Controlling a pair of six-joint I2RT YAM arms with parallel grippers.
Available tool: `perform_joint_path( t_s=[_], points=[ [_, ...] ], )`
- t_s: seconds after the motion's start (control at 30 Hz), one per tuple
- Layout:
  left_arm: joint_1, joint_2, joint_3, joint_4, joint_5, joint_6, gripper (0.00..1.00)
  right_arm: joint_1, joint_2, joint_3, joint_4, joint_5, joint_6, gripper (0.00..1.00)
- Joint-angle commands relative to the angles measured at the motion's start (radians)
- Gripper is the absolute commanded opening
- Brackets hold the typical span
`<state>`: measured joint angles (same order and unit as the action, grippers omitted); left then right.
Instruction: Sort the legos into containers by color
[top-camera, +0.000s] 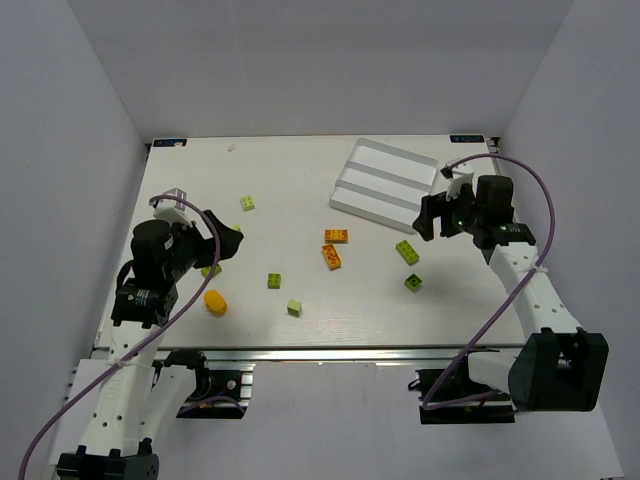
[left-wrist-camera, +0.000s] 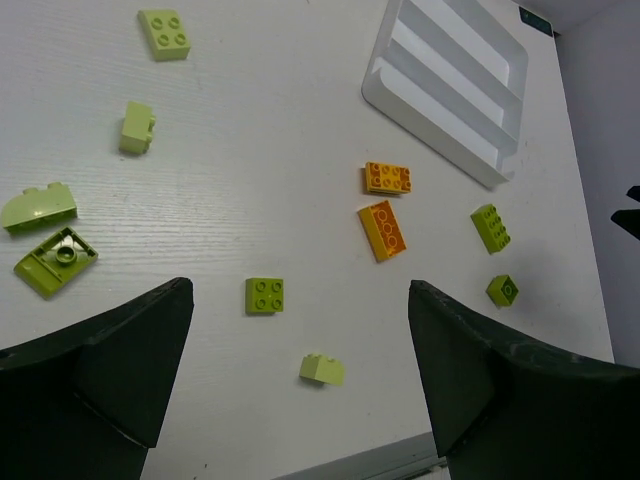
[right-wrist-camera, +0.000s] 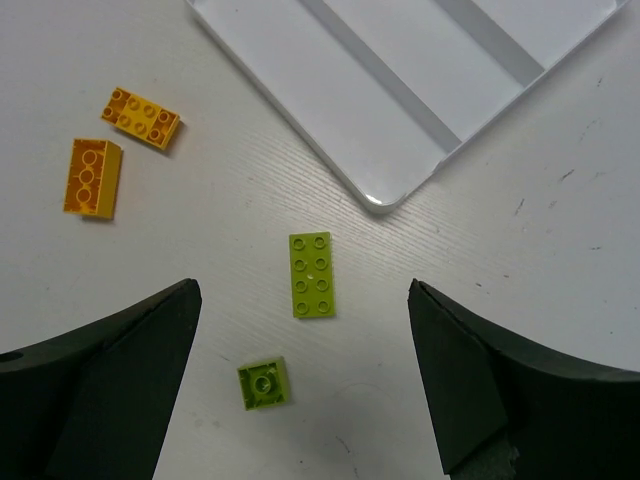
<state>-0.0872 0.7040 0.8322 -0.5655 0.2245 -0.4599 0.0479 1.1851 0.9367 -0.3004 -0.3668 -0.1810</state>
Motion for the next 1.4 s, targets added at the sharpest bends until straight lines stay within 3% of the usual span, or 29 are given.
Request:
perform_joint_path(
  t_s=[0.0,0.1,0.27,0.37,0.5,0.6,0.63,0.7,0.73,0.77,0.83,0.97,1.1,1.37],
  points=[
    [0.001,-0.006,-0.019,0.013,0.053,-0.002,0.98,-0.005,0.031,0.030,-0.043,-0.044,-0.017,0.89],
    [0.001,-0.005,-0.034,0.018,0.067,-0.008,0.98,-0.003,0.071,0.071,-0.119,-0.143,-0.104,0.89],
    [0.001,0.003,-0.059,0.026,0.078,-0.019,0.98,0.010,0.166,0.148,-0.343,-0.288,-0.488,0.89],
    [0.001,0.012,-0.071,0.030,0.099,-0.025,0.98,0.029,0.232,0.195,-0.474,-0.304,-0.558,0.89],
    [0.001,0.025,-0.099,0.045,0.124,-0.042,0.79,0.044,0.231,0.199,-0.525,-0.427,-0.693,0.89],
    [0.001,0.028,-0.116,0.061,0.151,-0.054,0.67,0.061,0.190,0.122,-0.412,-0.437,-0.664,0.89],
    [0.001,0.025,-0.128,0.065,0.154,-0.060,0.67,0.082,0.186,0.105,-0.373,-0.420,-0.648,0.89],
    [-0.008,0.031,-0.131,0.070,0.164,-0.071,0.73,0.102,0.189,0.068,-0.281,-0.333,-0.585,0.78],
    [-0.008,0.034,-0.128,0.067,0.164,-0.072,0.83,0.128,0.194,0.060,-0.248,-0.293,-0.556,0.71],
    [-0.008,0.043,-0.127,0.059,0.164,-0.075,0.85,0.139,0.199,0.054,-0.202,-0.262,-0.555,0.55],
    [-0.008,0.049,-0.125,0.053,0.164,-0.079,0.93,0.177,0.218,0.030,-0.128,-0.108,-0.414,0.37],
    [-0.008,0.045,-0.134,0.049,0.164,-0.091,0.97,0.213,0.297,0.065,-0.069,0.156,-0.227,0.61],
    [-0.008,0.029,-0.150,0.046,0.167,-0.098,0.98,0.222,0.326,0.054,-0.054,0.219,-0.167,0.77],
    [-0.008,0.031,-0.157,0.033,0.182,-0.100,0.98,0.224,0.410,0.034,-0.048,0.284,-0.135,0.80]
  ],
)
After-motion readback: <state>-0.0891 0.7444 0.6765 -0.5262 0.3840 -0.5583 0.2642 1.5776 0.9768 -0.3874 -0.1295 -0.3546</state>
